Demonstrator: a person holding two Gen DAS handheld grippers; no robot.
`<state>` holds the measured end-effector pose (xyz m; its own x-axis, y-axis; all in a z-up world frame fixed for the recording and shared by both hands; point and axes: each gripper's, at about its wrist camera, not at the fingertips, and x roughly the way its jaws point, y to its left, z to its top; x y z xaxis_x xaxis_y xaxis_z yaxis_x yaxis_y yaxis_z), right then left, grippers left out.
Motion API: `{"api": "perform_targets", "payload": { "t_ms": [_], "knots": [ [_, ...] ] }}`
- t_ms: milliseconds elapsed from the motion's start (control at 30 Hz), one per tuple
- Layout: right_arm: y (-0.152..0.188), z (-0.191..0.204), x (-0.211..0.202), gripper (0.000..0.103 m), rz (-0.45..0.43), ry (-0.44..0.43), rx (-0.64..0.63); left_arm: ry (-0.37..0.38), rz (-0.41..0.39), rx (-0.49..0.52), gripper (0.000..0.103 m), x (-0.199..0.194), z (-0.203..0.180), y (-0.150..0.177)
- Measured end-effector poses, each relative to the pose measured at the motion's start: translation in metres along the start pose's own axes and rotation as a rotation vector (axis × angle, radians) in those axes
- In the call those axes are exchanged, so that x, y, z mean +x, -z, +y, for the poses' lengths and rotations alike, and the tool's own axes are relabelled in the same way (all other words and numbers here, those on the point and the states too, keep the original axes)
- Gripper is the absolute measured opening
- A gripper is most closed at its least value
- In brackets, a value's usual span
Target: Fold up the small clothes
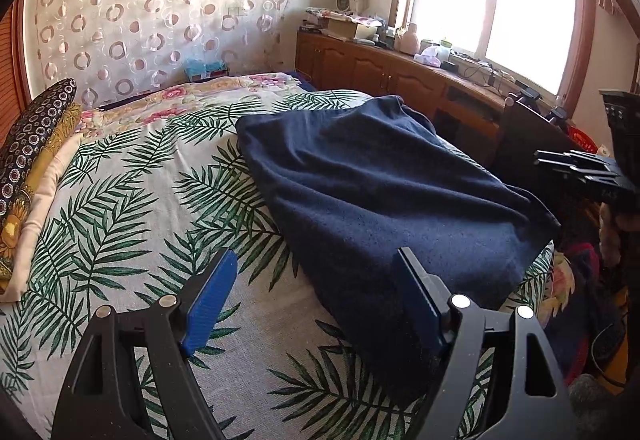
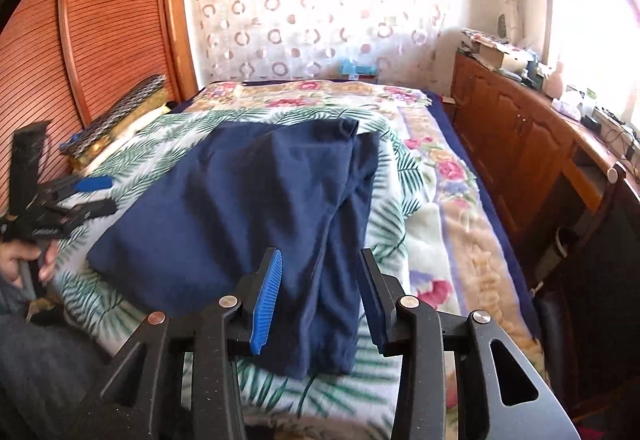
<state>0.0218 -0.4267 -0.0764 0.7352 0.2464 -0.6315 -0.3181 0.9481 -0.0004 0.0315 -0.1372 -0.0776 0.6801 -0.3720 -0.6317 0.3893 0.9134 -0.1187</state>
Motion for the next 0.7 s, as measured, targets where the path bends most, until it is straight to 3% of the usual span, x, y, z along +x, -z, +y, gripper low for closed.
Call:
{"api": "perform_targets", "payload": {
  "t_ms": [233, 700],
  "knots": [
    [-0.005, 0.004, 0.043, 0.04, 0.048, -0.022, 0.019, 0.013, 0.019, 0.012, 0.081, 0.004, -0.003, 0.003],
    [-0.083, -0.032, 0.146, 0.04, 0.057, -0.063, 0.047, 0.0, 0.036, 0.014, 0.081, 0.011, -0.005, 0.006]
  ]
}}
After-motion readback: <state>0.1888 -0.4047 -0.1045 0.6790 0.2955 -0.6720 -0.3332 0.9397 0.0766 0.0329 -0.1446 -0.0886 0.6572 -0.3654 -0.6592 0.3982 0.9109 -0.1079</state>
